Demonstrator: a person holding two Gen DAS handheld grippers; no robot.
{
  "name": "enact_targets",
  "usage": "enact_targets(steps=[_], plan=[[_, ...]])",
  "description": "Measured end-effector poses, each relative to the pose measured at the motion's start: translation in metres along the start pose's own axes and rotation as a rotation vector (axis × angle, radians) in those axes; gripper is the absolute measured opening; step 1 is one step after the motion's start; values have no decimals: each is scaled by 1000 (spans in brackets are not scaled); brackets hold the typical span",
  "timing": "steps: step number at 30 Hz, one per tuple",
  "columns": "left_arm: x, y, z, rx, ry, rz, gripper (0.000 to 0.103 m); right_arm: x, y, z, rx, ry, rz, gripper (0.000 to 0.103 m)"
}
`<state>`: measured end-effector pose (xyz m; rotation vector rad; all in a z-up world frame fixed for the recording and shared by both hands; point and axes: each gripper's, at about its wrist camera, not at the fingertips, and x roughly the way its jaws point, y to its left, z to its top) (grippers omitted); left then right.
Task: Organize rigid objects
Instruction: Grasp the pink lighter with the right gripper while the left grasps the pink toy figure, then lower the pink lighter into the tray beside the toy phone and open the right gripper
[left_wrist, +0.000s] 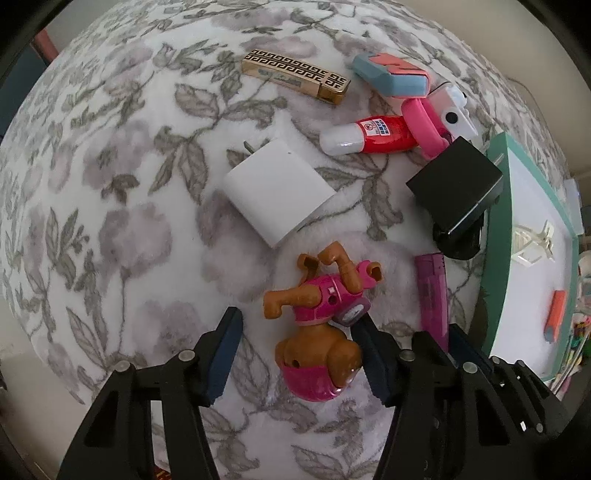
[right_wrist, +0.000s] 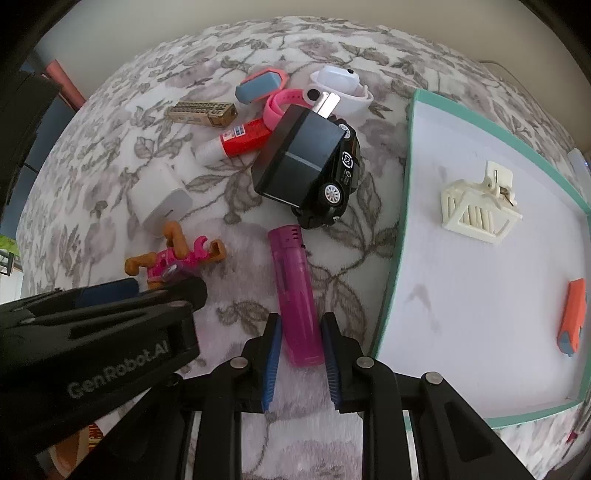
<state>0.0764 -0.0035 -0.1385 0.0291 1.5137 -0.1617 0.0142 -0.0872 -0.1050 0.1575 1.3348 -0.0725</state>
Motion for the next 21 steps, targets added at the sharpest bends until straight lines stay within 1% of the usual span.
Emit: enact_targets(steps=[3, 5, 6, 9, 14, 17, 21], plan=[[2, -2, 1, 11, -10, 23, 58, 2, 4, -1, -7, 0, -9, 24], [1, -4, 0, 16, -17, 51, 48, 3, 8, -1, -12, 3, -19, 22], [1, -5, 0, 13, -21, 58, 47, 3, 9, -2, -15, 4, -25, 22], [-1, -4, -2, 5, -29, 60, 37, 1, 10, -6, -17, 8, -29, 21], [-4, 1, -3, 2, -41, 52, 35, -3, 8, -10, 3, 5, -16, 20], [-20, 5, -8, 4, -66, 42, 34, -8, 5, -9, 6, -9, -9, 20], [-43, 7, -11, 14, -109, 58, 33, -18, 0, -8, 27, -22, 9, 20]])
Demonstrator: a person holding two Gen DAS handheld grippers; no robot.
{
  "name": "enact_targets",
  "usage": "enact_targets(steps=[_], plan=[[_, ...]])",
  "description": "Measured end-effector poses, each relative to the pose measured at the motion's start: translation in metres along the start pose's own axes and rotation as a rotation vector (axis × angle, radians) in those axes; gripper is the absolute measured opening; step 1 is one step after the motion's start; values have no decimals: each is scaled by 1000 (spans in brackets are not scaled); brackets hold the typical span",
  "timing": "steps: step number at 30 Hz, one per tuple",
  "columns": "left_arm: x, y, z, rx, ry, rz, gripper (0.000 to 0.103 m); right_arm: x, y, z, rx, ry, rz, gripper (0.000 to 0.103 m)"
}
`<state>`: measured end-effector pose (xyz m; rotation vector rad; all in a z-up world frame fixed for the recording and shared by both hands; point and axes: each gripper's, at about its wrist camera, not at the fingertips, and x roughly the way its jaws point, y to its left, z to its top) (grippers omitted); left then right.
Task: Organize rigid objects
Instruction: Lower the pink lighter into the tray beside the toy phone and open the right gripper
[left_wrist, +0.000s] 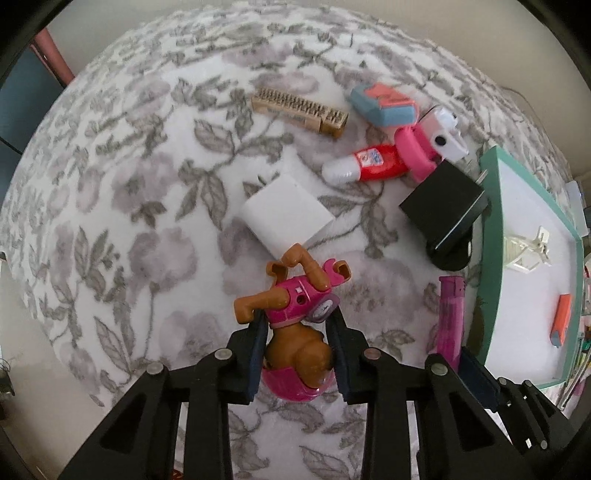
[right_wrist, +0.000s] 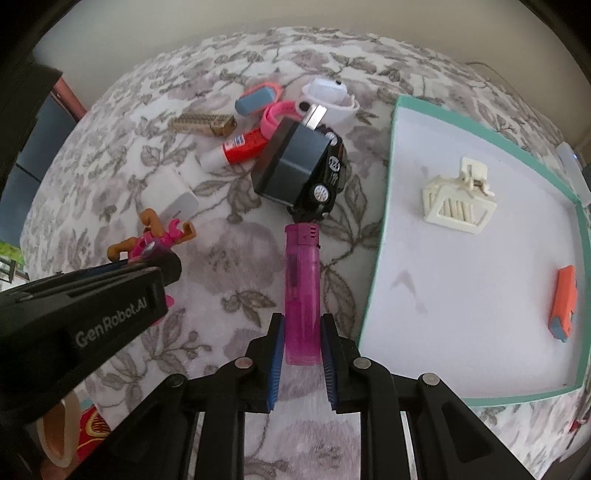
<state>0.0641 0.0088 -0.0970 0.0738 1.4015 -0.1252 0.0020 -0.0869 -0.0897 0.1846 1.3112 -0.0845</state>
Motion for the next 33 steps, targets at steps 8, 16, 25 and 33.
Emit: enact_targets(steps=[8, 16, 25, 33], plan=[[-37, 6, 2, -25, -104, 2, 33, -25, -6, 7, 24, -61, 39, 20], [-88, -15, 7, -6, -241, -1, 33, -62, -28, 13, 97, -172, 53, 20], [-119, -75, 12, 94, -288, -27, 33, -88, -72, 15, 228, -240, -29, 20], [-103, -130, 4, 161, -246, -52, 34, -86, -130, 6, 363, -198, -143, 20]])
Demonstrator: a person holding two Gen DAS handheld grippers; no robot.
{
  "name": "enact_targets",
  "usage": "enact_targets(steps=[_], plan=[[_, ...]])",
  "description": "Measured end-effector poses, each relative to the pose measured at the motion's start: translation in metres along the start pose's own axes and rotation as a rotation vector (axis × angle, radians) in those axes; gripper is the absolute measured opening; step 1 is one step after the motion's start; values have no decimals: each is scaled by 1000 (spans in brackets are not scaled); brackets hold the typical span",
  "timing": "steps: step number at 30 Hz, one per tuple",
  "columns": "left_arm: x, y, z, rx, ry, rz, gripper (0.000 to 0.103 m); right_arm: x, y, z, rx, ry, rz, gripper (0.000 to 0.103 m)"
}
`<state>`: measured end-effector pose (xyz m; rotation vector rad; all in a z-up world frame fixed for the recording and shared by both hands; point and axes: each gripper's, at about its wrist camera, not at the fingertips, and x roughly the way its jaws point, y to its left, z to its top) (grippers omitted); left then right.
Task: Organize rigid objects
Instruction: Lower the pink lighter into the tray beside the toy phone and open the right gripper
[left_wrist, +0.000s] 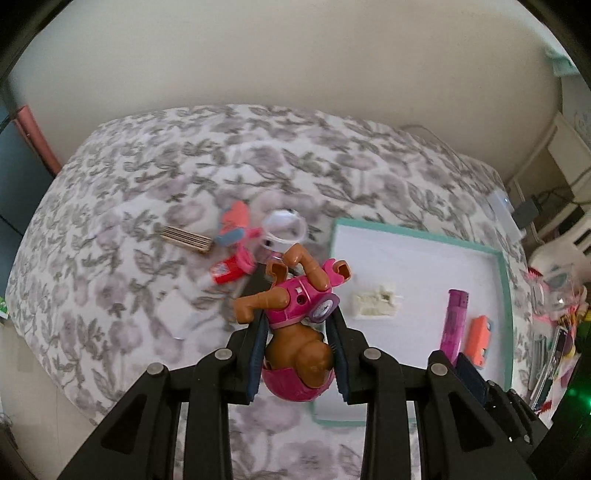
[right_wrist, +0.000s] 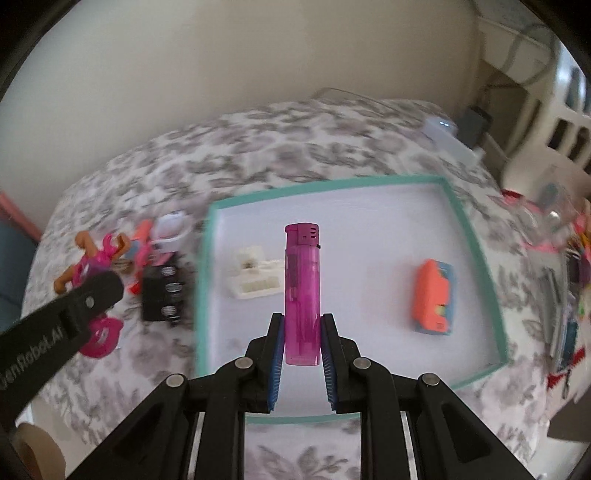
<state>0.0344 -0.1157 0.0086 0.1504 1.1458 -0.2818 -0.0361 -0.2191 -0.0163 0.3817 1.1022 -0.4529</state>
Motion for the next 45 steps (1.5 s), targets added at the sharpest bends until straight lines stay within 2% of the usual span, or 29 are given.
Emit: enact_targets(steps=[11, 19, 31, 40, 42, 45], plan=[[41, -53, -11, 103, 88, 18, 34, 22, -49, 2, 106, 68, -46, 20], [71, -64, -20, 90, 172, -29, 34, 41, -60, 0, 84, 116, -122, 21], [89, -66, -25, 68, 238, -59, 34, 58, -61, 3, 69, 191, -149, 21], [98, -57, -25, 38, 273, -68, 34, 62, -61, -1, 64, 204, -156, 21], [98, -55, -25, 35, 273, -71, 35, 61, -62, -1, 65, 205, -157, 21], [97, -52, -24, 28, 276, -78, 46, 61, -61, 1, 67, 202, -158, 21]])
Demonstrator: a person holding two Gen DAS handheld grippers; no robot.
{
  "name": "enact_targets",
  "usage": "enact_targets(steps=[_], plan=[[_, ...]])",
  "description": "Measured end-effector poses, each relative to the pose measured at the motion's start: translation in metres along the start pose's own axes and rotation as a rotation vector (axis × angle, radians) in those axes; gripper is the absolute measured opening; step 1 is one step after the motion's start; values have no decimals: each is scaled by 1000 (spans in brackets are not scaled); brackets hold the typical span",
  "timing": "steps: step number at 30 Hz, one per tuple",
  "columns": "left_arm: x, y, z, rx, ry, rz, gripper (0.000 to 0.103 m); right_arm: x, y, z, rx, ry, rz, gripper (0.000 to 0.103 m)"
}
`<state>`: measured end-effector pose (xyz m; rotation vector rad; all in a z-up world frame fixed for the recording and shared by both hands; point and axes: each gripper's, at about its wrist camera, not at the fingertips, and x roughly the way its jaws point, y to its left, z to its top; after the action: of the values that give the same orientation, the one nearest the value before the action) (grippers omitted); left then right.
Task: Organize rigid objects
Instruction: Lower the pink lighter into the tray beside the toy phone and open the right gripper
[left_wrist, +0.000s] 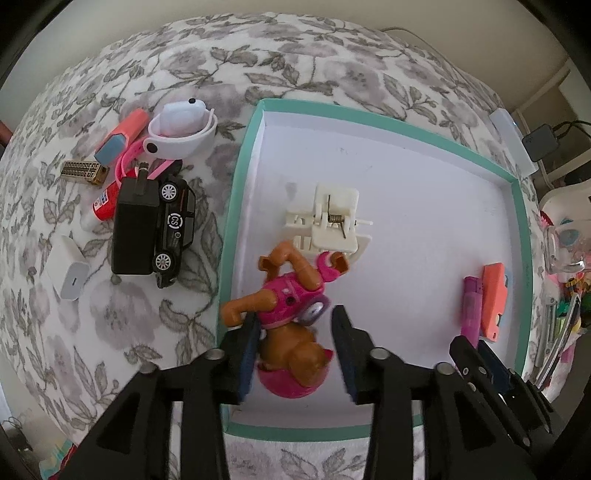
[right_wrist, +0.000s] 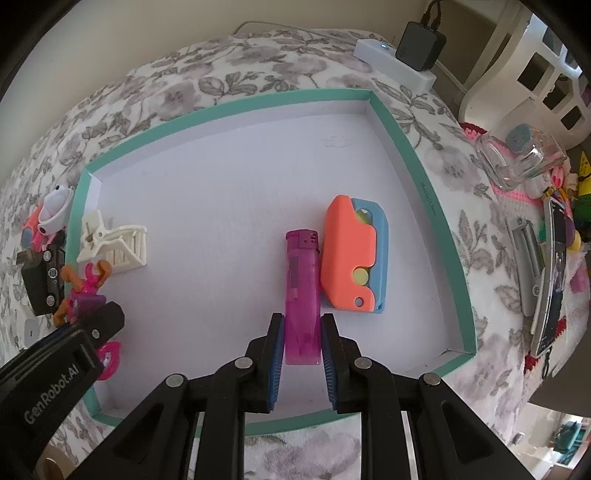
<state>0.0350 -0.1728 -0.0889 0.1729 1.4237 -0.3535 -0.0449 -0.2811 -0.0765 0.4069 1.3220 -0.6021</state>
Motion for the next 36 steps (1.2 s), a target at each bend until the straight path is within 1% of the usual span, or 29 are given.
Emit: enact_targets(steps=[2, 5, 11, 12, 13, 14, 15, 16, 22, 24, 26, 28, 32, 34, 36], plan=[[-1, 3, -1, -8, 1, -9, 53, -1, 0, 1, -4, -4, -3, 21], [-5, 8, -1, -18, -4, -19, 59, -3, 0, 1, -7, -9, -7, 22], [-13, 14, 2, -28, -7, -44, 61, -14, -1, 2, -5, -34, -10, 23], [-15, 12, 1, -28, -9, -47, 61, -15, -1, 2, -4, -37, -11, 24], [-17, 13, 1, -29, -11, -51, 63, -17, -2, 2, -2, -43, -13, 27], [-19, 13, 0, -30, -15, -56, 67, -18, -2, 2, 0, -47, -15, 30], [-20, 13, 0, -32, -18, -60, 70, -20, -3, 1, 2, -52, -15, 31], [-23, 14, 1, -33, -24, -66, 76, -21, -4, 1, 3, -56, -13, 31], [-34, 17, 0, -36, -38, -101, 78, -29, -7, 2, 20, -96, -10, 31], [-34, 18, -1, -37, -32, -118, 79, -31, -9, 3, 27, -105, -8, 31], [-34, 18, -2, -30, -22, -134, 84, -32, -11, 4, 33, -110, -9, 31], [-32, 16, -1, -26, -13, -139, 85, -33, -12, 4, 38, -115, -11, 31], [-26, 20, -3, -46, 29, -145, 85, -31, -13, 4, 42, -107, -15, 31], [-29, 20, -3, -34, 21, -140, 85, -31, -12, 3, 41, -107, -14, 31], [-35, 17, -3, -9, -5, -132, 92, -32, -13, 3, 43, -111, -13, 31]])
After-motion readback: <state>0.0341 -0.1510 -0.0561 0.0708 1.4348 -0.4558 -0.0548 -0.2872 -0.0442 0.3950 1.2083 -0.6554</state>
